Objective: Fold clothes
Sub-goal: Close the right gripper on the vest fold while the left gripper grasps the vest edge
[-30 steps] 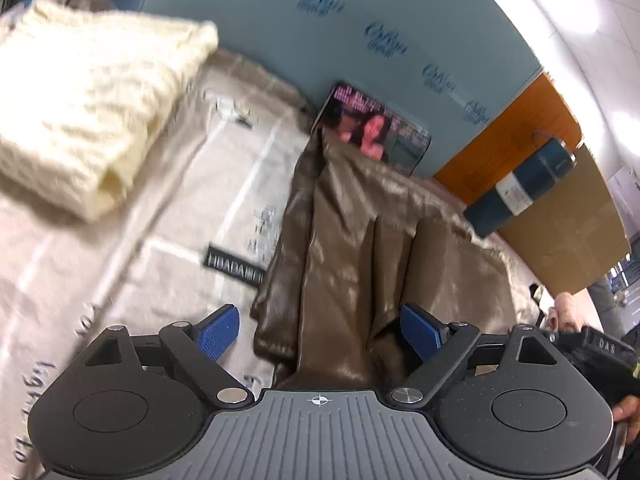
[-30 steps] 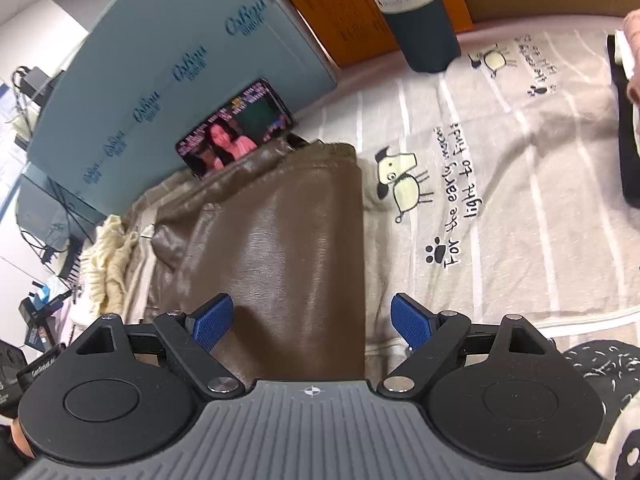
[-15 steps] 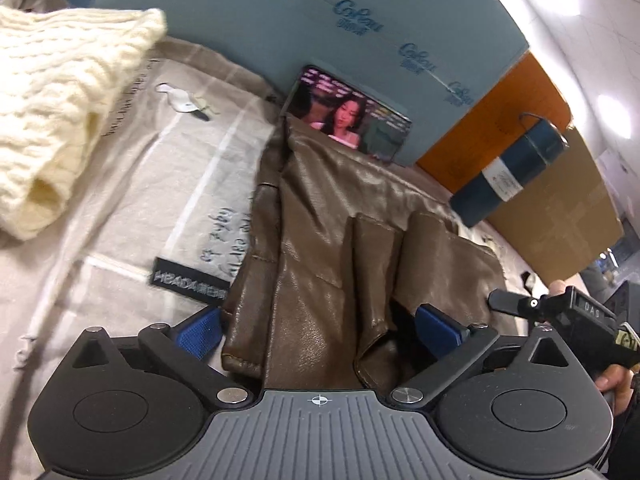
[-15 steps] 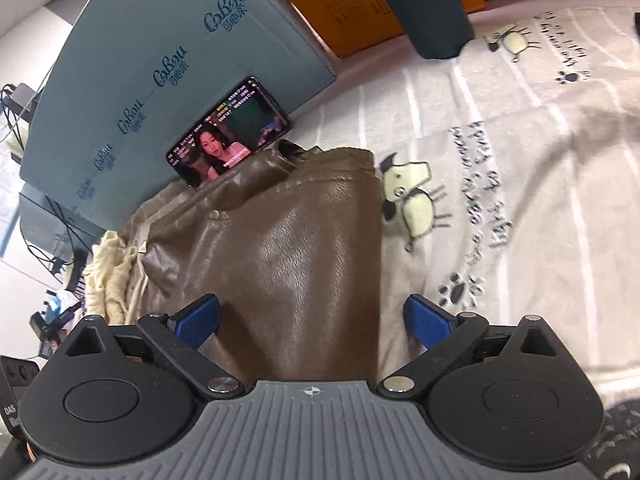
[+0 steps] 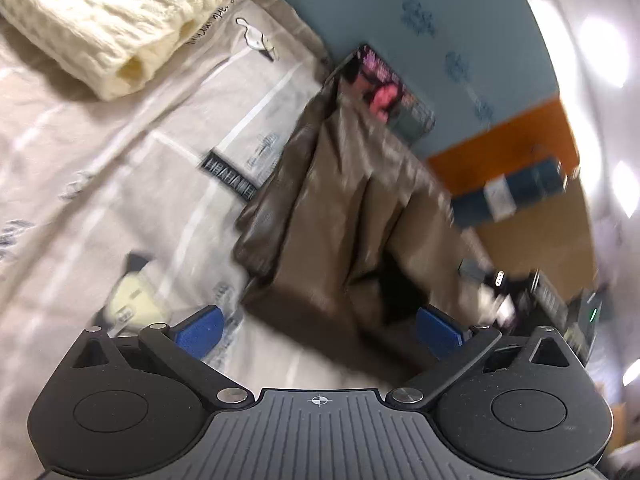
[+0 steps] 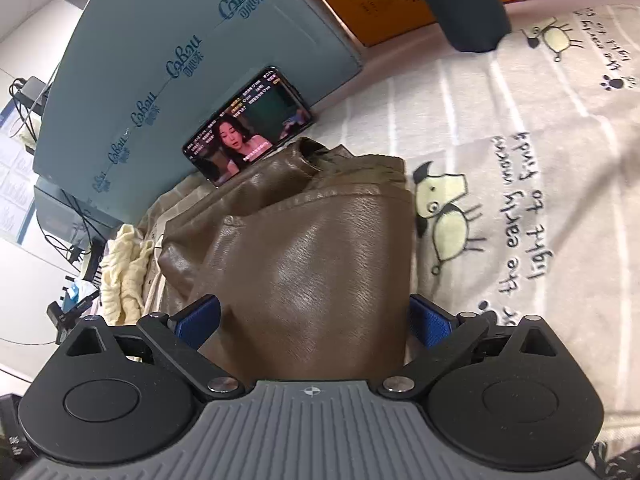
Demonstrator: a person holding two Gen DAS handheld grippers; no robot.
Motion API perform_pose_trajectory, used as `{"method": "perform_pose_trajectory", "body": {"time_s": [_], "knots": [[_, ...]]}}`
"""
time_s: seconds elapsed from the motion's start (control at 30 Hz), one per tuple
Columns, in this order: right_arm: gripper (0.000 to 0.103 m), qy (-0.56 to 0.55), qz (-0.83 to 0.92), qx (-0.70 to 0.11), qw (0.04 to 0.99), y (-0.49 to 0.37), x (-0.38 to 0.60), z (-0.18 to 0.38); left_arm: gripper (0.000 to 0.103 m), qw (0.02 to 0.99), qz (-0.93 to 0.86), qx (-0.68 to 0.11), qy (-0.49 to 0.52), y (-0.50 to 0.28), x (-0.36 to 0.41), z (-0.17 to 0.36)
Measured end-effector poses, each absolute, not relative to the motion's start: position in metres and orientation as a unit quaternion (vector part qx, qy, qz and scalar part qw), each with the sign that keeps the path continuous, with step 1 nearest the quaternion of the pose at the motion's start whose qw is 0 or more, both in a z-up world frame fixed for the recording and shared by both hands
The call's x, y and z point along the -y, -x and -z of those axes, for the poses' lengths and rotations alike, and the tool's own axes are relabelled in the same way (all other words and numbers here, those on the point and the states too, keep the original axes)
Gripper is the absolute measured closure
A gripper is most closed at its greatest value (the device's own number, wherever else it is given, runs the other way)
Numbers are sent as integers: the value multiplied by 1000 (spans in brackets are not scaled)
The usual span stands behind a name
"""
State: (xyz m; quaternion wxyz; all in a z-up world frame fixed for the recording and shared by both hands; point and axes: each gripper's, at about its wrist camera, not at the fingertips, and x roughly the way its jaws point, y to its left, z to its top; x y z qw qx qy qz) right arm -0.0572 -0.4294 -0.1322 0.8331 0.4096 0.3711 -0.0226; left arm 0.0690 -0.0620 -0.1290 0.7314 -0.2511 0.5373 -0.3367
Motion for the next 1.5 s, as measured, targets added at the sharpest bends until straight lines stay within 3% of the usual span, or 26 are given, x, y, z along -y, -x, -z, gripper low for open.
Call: {"method": "perform_pose_trajectory", "body": {"time_s": [0.2, 0.3, 0.37, 0.53, 0.57, 0.6, 0.77, 0.93, 1.13, 1.3, 1.5], "knots": [[9, -456, 44, -354, 816, 53, 432, 137, 3, 704, 339, -526, 335, -91, 85, 139], [27, -428, 77, -365, 823, 51, 423, 133, 17, 731, 339, -516, 290, -88, 102, 132], [42, -413, 100, -372, 825, 54, 418, 130, 20, 737, 329, -516, 287, -86, 105, 133], [56, -409, 120, -374, 824, 57, 412, 122, 43, 747, 313, -510, 289, -85, 100, 137], [58, -404, 121, -374, 826, 56, 410, 120, 58, 752, 310, -509, 283, -84, 100, 137], [58, -403, 125, -372, 827, 56, 408, 119, 66, 753, 311, -509, 278, -85, 100, 136], [73, -411, 145, -344, 832, 62, 395, 114, 83, 758, 315, -510, 256, -90, 99, 134], [84, -420, 131, -307, 844, 79, 386, 100, 85, 777, 346, -488, 195, -86, 110, 121], [85, -443, 118, -286, 841, 94, 386, 96, 82, 746, 356, -511, 236, -103, 104, 133], [85, -442, 129, -302, 835, 91, 392, 103, 65, 741, 346, -509, 267, -105, 100, 138], [71, -437, 127, -328, 828, 87, 399, 109, 65, 756, 321, -497, 280, -102, 99, 139]]}}
